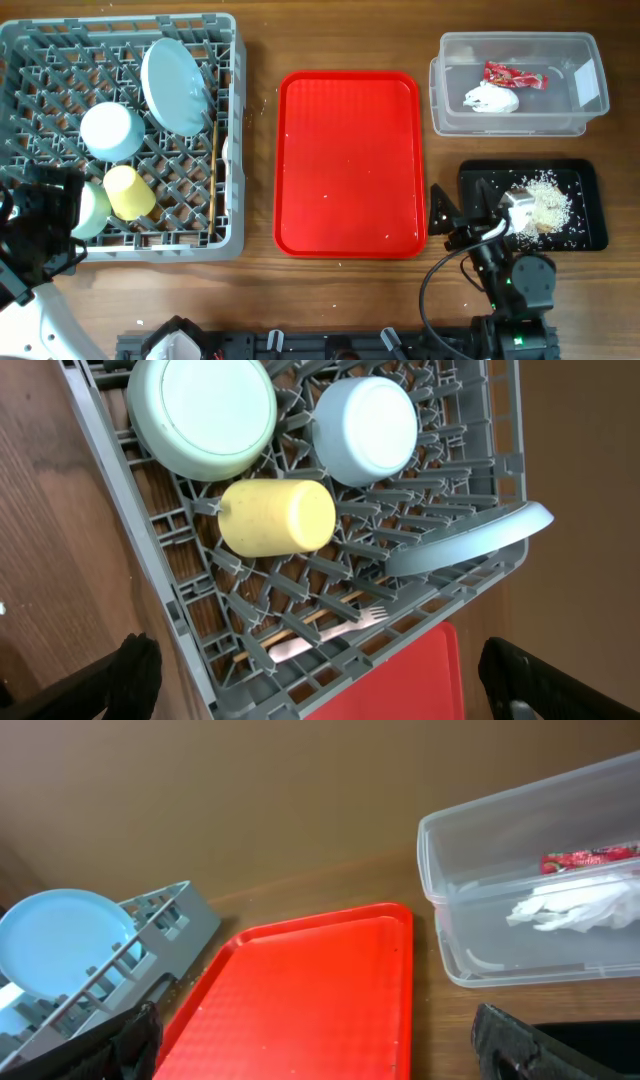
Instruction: Sort waste into correct bins and load items into the dishwasher rack
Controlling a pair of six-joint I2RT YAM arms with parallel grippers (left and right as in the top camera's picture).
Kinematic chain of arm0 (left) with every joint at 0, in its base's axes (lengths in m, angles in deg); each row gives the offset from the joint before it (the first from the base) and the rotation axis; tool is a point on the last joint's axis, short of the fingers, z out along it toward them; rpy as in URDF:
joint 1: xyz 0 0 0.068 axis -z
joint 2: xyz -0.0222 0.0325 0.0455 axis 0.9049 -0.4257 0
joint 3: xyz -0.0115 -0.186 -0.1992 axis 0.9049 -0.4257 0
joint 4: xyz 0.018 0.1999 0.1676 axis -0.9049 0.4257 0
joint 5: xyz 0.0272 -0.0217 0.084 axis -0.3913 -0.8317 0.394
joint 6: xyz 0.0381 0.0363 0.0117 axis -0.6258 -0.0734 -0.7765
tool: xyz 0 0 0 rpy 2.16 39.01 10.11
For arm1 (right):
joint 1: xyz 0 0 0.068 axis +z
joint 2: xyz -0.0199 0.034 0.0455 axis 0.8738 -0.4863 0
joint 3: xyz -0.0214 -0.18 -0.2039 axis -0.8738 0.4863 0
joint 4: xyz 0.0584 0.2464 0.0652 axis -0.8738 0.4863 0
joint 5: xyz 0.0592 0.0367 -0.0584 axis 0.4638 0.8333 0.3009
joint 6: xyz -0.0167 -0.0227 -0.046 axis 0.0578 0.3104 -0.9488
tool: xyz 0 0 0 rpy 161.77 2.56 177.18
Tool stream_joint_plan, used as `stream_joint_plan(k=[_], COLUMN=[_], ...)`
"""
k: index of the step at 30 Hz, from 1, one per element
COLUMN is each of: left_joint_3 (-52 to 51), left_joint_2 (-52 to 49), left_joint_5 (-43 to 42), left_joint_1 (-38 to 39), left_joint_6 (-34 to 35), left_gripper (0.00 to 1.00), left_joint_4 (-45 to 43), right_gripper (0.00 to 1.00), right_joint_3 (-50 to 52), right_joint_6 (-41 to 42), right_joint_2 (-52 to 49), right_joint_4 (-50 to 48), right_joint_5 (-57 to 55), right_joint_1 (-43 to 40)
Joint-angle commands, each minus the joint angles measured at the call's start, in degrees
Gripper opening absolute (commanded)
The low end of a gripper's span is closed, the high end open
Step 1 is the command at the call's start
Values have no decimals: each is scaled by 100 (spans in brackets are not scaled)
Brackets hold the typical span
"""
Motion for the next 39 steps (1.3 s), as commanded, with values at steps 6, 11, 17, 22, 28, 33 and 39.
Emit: stream_joint_plan(k=[6,11,17,22,28,33,39], left_joint_3=[4,4,4,4,4,4,4], left_joint_2=[20,20,20,20,20,20,20], left_joint_5=[-46,-46,-46,-46,-46,-46,-46], left_joint_1=[-22,-22,-22,-22,-22,-22,-22], left_joint_6=[13,13,13,13,13,13,13], left_gripper=[100,100,100,100,100,100,100], left_joint_4=[-17,-17,-17,-17,-15,-17,-17], right_gripper=[100,100,100,100,100,100,100], right_joint_3=[166,164,164,164,164,164,164], right_joint_6=[-879,-1687,-1563,-1565,-1563,-1561,-1561], right_joint_2=[802,791,791,791,787,787,787], right_joint_4=[96,168,254,256,251,251,251], right_joint_5=[9,-83,-911,-876,-879,-879,-879], right_joint_1=[-350,-365,-367,-577,-577,-577,-577])
